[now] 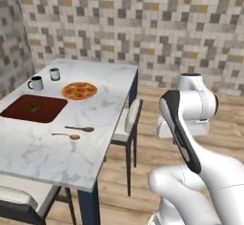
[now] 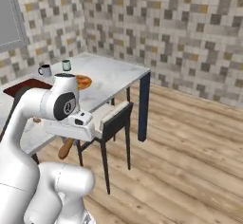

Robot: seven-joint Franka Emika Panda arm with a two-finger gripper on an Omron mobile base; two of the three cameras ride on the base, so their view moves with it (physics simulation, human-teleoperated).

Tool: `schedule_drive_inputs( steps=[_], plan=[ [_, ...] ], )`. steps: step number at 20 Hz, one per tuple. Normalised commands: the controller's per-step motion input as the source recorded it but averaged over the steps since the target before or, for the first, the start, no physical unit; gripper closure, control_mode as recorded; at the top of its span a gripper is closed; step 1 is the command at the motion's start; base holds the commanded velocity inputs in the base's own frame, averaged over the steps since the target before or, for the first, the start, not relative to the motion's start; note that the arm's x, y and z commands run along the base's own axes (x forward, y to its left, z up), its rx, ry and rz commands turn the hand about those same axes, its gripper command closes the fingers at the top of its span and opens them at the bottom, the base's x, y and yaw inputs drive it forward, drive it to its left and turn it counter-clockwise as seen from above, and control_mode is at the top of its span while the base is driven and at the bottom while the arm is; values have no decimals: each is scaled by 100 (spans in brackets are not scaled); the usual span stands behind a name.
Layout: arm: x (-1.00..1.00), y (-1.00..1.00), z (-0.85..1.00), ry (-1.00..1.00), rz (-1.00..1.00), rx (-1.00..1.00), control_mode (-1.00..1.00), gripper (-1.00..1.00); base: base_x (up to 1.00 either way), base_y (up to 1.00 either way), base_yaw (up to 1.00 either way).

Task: Take the pizza cutter from the drawer on the right and place it on the dining counter for cutting.

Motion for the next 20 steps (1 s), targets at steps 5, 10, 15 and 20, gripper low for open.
schedule_drive_inputs(
  steps=[5,10,15,20],
  plan=[
    [0,0,0,0,0,0,100,100,59,-82,22],
    [0,0,0,0,0,0,100,100,39,-77,50],
    [0,0,0,0,0,0,100,100,30,-67,67],
    [0,0,0,0,0,0,100,100,20,-77,66]
  ],
)
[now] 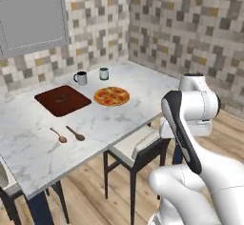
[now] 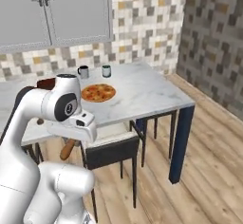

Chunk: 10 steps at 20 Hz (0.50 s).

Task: Take the pizza cutter from the drawer on the right and place it on the dining counter for cutting.

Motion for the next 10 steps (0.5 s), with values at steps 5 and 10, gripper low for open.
schedule_drive_inputs(
  steps=[5,10],
  plan=[
    [0,0,0,0,0,0,100,100,3,-94,58],
    [0,0,0,0,0,0,100,100,0,-98,51]
  ],
)
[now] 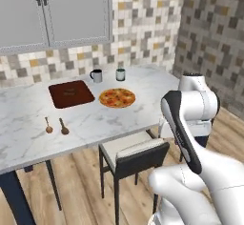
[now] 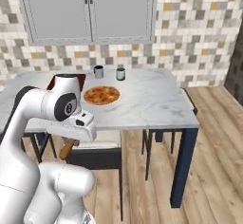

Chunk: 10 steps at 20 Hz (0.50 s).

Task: Take the pizza cutter from the drawer on the right and place it on the dining counter for cutting.

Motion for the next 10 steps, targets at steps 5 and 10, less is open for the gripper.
schedule_drive_inputs(
  steps=[5,10],
  plan=[
    [0,0,0,0,0,0,100,100,7,-77,24],
    [0,0,0,0,0,0,100,100,39,-46,1]
  ],
)
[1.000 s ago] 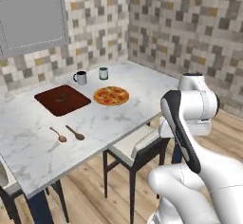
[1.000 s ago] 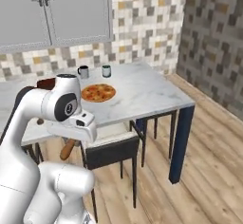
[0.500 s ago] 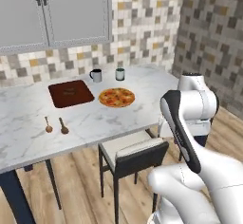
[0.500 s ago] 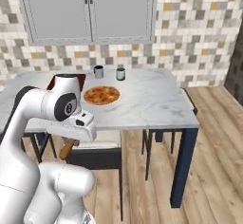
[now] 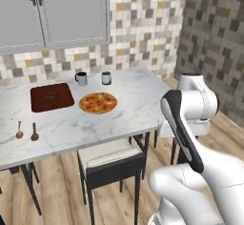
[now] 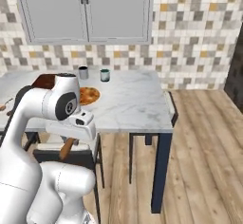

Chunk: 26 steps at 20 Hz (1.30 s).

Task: Take the pizza cutter from the drawer on the right and place it on the dining counter for cutting.

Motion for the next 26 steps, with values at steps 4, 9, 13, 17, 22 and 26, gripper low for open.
schedule_drive_inputs(
  steps=[4,9,13,17,22,26],
  plan=[
    [0,0,0,0,0,0,100,100,55,-2,7],
    [0,0,0,0,0,0,100,100,72,0,23],
    [0,0,0,0,0,0,100,100,48,-7,22],
    [0,0,0,0,0,0,100,100,36,-9,14],
    [0,0,0,0,0,0,100,100,34,-10,10],
    [0,0,0,0,0,0,100,100,42,-12,3]
  ],
)
